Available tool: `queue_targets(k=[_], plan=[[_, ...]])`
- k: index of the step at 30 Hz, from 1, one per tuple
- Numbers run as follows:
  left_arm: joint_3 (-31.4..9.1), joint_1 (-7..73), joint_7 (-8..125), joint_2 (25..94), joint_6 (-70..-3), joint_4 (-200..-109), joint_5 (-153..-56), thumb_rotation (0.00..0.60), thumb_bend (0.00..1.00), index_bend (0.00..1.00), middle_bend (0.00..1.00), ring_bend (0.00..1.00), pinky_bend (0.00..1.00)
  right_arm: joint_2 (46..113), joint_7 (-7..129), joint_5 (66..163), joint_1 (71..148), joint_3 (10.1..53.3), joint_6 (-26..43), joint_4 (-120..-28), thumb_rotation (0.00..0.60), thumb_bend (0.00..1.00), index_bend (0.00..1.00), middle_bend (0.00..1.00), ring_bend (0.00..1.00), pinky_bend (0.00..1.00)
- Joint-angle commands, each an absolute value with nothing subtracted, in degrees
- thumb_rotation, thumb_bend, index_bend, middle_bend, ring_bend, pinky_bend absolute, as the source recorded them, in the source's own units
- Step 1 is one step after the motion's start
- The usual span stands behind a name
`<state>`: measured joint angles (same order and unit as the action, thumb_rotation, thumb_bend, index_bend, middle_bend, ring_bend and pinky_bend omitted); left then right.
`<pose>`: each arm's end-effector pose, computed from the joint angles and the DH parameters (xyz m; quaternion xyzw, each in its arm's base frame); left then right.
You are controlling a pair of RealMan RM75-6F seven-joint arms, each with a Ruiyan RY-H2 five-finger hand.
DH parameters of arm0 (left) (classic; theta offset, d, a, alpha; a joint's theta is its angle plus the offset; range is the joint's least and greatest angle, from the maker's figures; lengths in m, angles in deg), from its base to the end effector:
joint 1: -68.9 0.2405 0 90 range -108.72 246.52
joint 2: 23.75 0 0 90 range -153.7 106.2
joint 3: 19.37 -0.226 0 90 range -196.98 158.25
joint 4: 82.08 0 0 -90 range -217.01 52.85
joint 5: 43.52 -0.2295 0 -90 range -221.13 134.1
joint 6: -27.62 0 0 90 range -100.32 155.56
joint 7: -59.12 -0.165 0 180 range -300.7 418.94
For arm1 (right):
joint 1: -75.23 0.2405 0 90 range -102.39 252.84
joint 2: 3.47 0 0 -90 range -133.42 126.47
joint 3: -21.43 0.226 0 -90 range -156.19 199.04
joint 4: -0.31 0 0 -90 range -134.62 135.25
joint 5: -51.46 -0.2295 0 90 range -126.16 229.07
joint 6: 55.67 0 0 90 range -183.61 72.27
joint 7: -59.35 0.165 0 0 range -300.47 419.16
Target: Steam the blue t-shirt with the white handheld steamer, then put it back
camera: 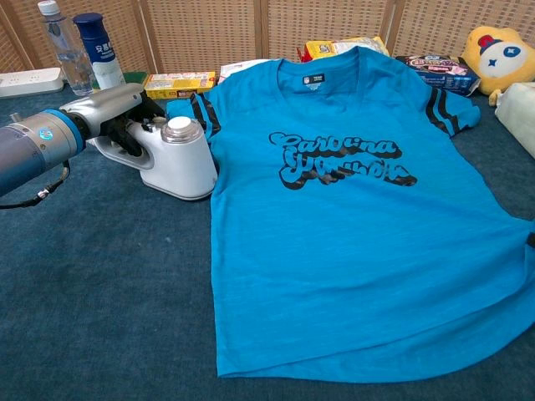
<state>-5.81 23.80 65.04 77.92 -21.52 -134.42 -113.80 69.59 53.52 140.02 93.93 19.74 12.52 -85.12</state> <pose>-0.1712 0.4138 -0.0565 -0.6745 -0.4433 -0.4029 0.4316 -0.2640 -0.2420 0.0330 0.7404 -0.3652 0.3213 0.4639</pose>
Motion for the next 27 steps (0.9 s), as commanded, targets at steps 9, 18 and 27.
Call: queue_targets(k=[9,18,27], plan=[[-5.1,26.1,68.5,72.4,-23.9,-144.4,-114.2,0.6,0.42,0.76,0.73,0.66,0.77,68.7,53.0,140.3,93.6,19.8,13.3,-86.7,0.6,0.48,0.68,0.6,0.6,0.71],[-3.9,26.3,63.7,68.1,-27.0,-152.4,-114.1,0.6,0.42,0.76,0.73,0.66,0.77,68.3,52.9,141.4,93.4,19.5,13.9,-88.1,0.6,0.48,0.68,0.6,0.6,0.71],[-3.6,23.6,57.4,72.3,-27.9,-152.1,-113.3,0.6,0.41,0.76,0.73,0.66,0.77,69.0,53.9,142.1,93.6,19.4,13.8,-87.5,0.6,0.48,0.68,0.6,0.6,0.71]])
